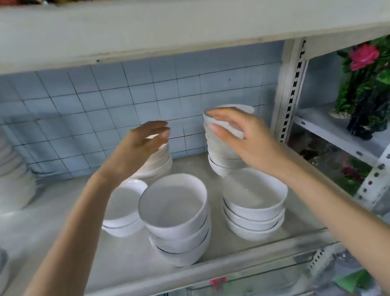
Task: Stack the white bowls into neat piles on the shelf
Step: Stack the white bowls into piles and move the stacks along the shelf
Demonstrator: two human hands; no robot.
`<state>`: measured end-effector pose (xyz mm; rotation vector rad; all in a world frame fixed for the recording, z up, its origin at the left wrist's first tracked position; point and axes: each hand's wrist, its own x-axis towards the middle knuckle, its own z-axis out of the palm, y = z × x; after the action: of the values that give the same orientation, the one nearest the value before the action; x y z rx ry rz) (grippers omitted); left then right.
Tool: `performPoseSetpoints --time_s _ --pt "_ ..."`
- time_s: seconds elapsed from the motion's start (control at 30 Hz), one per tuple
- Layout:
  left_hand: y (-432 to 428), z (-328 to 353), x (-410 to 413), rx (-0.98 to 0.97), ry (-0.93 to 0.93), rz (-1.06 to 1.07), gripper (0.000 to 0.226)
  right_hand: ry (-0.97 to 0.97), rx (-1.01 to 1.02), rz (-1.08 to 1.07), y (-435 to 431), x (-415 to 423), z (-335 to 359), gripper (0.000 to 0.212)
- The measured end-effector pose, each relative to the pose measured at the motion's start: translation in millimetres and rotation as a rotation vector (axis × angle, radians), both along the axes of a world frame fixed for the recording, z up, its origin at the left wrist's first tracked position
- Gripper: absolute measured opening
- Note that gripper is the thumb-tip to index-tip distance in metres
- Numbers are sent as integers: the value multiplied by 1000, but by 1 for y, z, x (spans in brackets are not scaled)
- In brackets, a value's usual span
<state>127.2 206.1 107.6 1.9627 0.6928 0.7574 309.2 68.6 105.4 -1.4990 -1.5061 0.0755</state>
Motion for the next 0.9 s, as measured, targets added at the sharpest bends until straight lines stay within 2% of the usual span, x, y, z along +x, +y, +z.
performPoseSetpoints --time_s 0.07,0.17,0.33,0.53,0.63,0.73,0.8,0.9 --pt "-4 -7 -23 55 -14 74 27 25 -14 101 9 -8 4 30" --pt "-5 -26 -55 165 17 229 26 70 -174 245 27 -17 3 30" --pt "-7 -59 -98 165 82 470 57 64 -380 398 60 -25 -3 28" --pt "-3 -94 -118 -114 142 330 117 41 -580 471 95 -38 -16 26" --pt "-1 -101 -117 -247 20 286 128 -45 -680 490 103 -47 -20 31" --pt "0 -108 -120 -233 40 236 145 -95 -757 541 107 -54 -24 32" --pt "-3 -115 -124 -250 31 185 138 -141 -857 582 111 -55 -27 34" --pt "-7 -120 -123 -263 -53 178 96 -126 -989 648 121 -53 -34 33"
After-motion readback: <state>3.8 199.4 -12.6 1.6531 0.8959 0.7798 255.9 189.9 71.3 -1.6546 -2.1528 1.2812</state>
